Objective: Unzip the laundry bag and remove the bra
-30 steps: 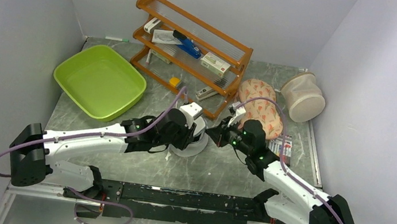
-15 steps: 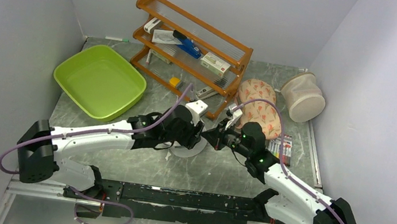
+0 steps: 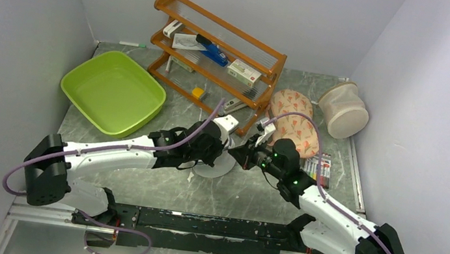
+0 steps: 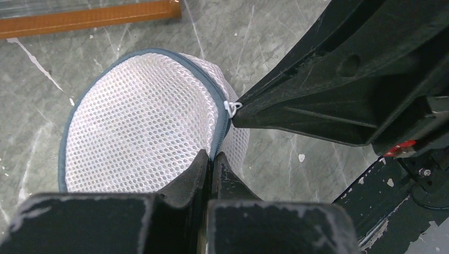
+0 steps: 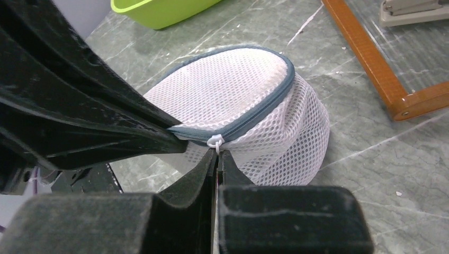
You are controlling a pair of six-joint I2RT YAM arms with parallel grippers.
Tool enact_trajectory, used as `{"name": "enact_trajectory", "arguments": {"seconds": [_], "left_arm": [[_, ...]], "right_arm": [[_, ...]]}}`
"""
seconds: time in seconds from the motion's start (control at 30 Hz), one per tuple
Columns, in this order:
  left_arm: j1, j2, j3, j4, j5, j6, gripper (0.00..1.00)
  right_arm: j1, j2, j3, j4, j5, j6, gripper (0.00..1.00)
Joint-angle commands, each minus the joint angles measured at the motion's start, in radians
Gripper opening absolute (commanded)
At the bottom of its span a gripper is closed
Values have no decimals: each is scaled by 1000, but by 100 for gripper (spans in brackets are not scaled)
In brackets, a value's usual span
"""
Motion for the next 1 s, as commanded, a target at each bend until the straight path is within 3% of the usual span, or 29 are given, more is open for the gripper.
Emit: {"name": "enact_trajectory", "arguments": {"seconds": [0.0,0.17,0.3,0.5,0.77,0.83,0.97], "left_arm": [[-1,-59,-1,3,-34,3,7],[-1,-92,-22,-8,-52,-9,7],[-1,-101,-17,-43,-59,-16,7],[-1,-105,-35,-75,-60,-66,8],[-1,-67,42,-68,1,-18,62],[-2,-55,57,-55,20,7,67],[-1,-32,59,-29,2,12,65]], "right_arm": [[2,17,17,-4,125,39,0],[-58,99,75,-73,246,85,0],[-106,154,80,-52,172,74,0],[-105,114,23,57,-17,11,0],[-86,78,7,95,-157,-14,0],[-74,74,2,113,-169,0,0],[-45,60,-6,129,-169,13,0]]}}
